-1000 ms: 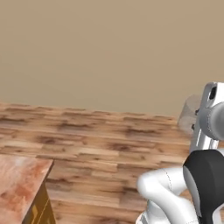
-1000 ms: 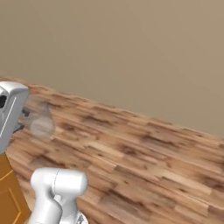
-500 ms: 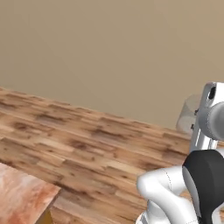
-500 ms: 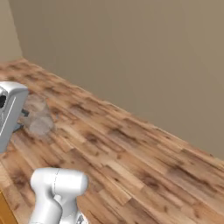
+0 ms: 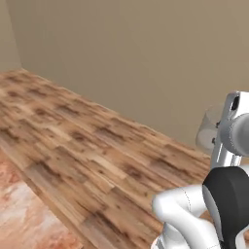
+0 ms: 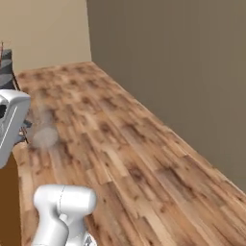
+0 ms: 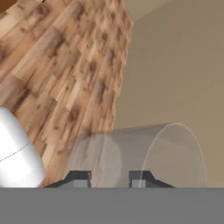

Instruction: There is a bowl on the dining counter. Grab a lemon wedge from the fridge and place it in the bowl. Then get the liquor bottle and glass cup from the cabinet and place them next to the bowl.

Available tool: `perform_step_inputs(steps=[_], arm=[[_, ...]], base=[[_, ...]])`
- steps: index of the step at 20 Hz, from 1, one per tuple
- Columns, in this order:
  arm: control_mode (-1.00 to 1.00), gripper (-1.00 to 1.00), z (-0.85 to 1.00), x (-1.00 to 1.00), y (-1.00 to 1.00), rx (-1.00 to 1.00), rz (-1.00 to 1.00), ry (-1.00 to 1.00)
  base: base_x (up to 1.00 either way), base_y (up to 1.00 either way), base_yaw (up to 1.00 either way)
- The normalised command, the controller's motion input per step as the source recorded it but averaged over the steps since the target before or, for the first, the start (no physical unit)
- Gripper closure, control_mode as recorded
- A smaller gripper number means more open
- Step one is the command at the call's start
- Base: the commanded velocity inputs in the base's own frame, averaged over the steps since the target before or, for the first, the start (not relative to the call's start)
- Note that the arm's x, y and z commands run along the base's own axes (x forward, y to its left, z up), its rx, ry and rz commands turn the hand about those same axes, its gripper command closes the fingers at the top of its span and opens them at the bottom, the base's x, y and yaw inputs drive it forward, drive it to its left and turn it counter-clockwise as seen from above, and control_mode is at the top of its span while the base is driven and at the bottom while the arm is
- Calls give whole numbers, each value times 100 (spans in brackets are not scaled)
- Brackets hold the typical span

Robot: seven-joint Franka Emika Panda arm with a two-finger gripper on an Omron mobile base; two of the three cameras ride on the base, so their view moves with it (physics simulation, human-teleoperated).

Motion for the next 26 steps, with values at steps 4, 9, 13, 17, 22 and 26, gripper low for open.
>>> perform_step_inputs(steps=[4,9,13,17,22,26], arm=[[100,100,0,0,0,0,0,0],[100,100,0,0,0,0,0,0],[100,100,0,0,0,0,0,0],[100,100,0,0,0,0,0,0],[100,100,0,0,0,0,0,0],[100,100,0,0,0,0,0,0]], base=[[100,0,57],[100,-1,52],[100,-14,46],[100,-27,41],[100,-37,37],[100,-41,35]])
